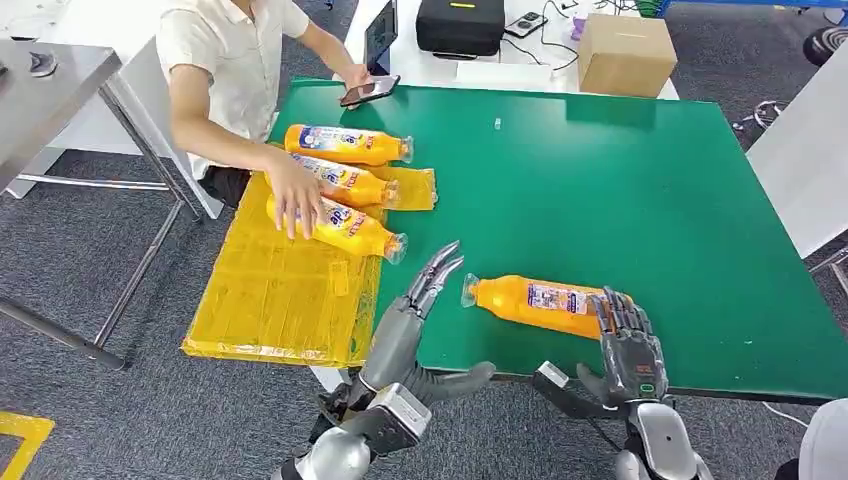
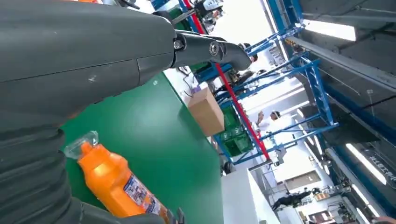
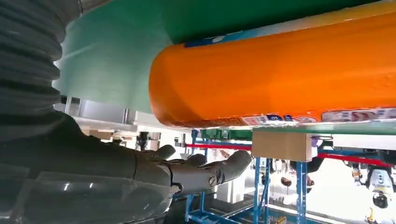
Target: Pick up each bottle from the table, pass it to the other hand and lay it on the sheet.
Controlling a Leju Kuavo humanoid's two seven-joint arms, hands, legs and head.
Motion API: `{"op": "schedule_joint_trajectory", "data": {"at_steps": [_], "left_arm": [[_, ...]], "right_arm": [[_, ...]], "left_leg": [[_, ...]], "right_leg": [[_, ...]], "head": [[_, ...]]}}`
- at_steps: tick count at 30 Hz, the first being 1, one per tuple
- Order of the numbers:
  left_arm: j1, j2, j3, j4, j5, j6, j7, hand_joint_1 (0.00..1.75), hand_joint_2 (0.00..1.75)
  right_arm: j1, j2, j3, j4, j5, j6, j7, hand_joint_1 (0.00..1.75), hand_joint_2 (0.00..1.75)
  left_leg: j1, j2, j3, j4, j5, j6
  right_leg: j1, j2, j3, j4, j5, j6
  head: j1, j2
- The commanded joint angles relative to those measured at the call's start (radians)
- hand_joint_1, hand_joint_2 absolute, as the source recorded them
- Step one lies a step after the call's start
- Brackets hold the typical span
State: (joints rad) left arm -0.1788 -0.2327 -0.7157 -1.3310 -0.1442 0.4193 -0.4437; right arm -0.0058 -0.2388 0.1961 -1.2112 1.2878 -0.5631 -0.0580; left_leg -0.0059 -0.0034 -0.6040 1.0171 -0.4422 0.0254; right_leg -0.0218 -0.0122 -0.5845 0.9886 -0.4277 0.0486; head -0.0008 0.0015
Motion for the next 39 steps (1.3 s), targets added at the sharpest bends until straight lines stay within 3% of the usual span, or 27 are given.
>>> {"op": "schedule_joint_trajectory", "data": {"at_steps": [1,14,18,27,28,30,36,37,39], "left_arm": [[-0.047,0.002,-0.069,0.046,0.062,-0.024,-0.015,0.0,1.75],[-0.084,0.003,-0.09,0.065,0.103,-0.014,-0.023,0.0,1.75],[-0.089,0.003,-0.093,0.074,0.114,-0.019,-0.016,0.0,1.75],[-0.086,0.009,-0.096,0.074,0.138,-0.042,0.003,0.0,1.75],[-0.085,0.009,-0.096,0.074,0.139,-0.043,0.004,0.0,1.75],[-0.085,0.01,-0.096,0.073,0.139,-0.045,0.005,0.0,1.75],[-0.089,0.01,-0.096,0.072,0.14,-0.05,0.009,0.0,1.75],[-0.09,0.01,-0.095,0.072,0.142,-0.053,0.011,0.0,1.75],[-0.089,0.01,-0.094,0.072,0.143,-0.053,0.011,0.0,1.75]], "right_arm": [[-0.128,-0.021,0.005,0.153,-0.019,-0.003,-0.037,0.0,1.75],[-0.33,0.058,0.043,0.452,-0.09,-0.031,-0.11,0.0,1.75],[-0.345,0.07,0.042,0.499,-0.124,-0.013,-0.13,0.0,1.75],[-0.349,0.036,0.063,0.586,-0.189,0.2,-0.087,0.02,1.75],[-0.349,0.032,0.065,0.592,-0.192,0.214,-0.087,1.45,1.75],[-0.344,0.024,0.065,0.599,-0.198,0.227,-0.089,1.75,1.75],[-0.334,0.018,0.069,0.608,-0.22,0.257,-0.108,1.75,1.75],[-0.322,0.024,0.048,0.593,-0.28,0.267,-0.17,1.71,1.75],[-0.316,0.028,0.041,0.588,-0.296,0.267,-0.178,1.71,1.75]], "left_leg": [[0.001,0.002,0.002,0.0,0.0,-0.001],[0.002,0.004,0.006,-0.001,-0.001,-0.002],[0.002,0.003,0.005,-0.001,0.0,-0.001],[0.001,0.0,0.006,-0.001,0.001,-0.001],[0.002,0.0,0.009,-0.001,0.0,-0.001],[0.002,0.002,0.012,-0.001,0.0,-0.001],[0.001,0.001,0.016,-0.001,0.0,0.0],[0.002,-0.001,0.016,-0.002,0.001,-0.001],[0.002,0.001,0.019,-0.001,0.0,0.0]], "right_leg": [[0.001,0.003,0.002,-0.001,0.001,-0.002],[0.002,0.005,0.006,-0.002,0.0,-0.003],[0.002,0.003,0.004,-0.002,0.001,-0.002],[0.002,0.001,0.006,-0.002,0.001,-0.002],[0.002,0.001,0.008,-0.003,0.001,-0.003],[0.002,0.002,0.01,-0.002,0.001,-0.002],[0.001,0.001,0.014,-0.003,0.0,-0.001],[0.003,-0.001,0.013,-0.004,0.001,-0.002],[0.002,0.0,0.014,-0.003,0.0,-0.001]], "head": [[0.0,0.0],[0.0,0.0],[0.0,0.0],[0.0,0.0],[0.0,0.0],[0.0,0.0],[0.0,0.0],[0.0,0.0],[0.0,0.0]]}}
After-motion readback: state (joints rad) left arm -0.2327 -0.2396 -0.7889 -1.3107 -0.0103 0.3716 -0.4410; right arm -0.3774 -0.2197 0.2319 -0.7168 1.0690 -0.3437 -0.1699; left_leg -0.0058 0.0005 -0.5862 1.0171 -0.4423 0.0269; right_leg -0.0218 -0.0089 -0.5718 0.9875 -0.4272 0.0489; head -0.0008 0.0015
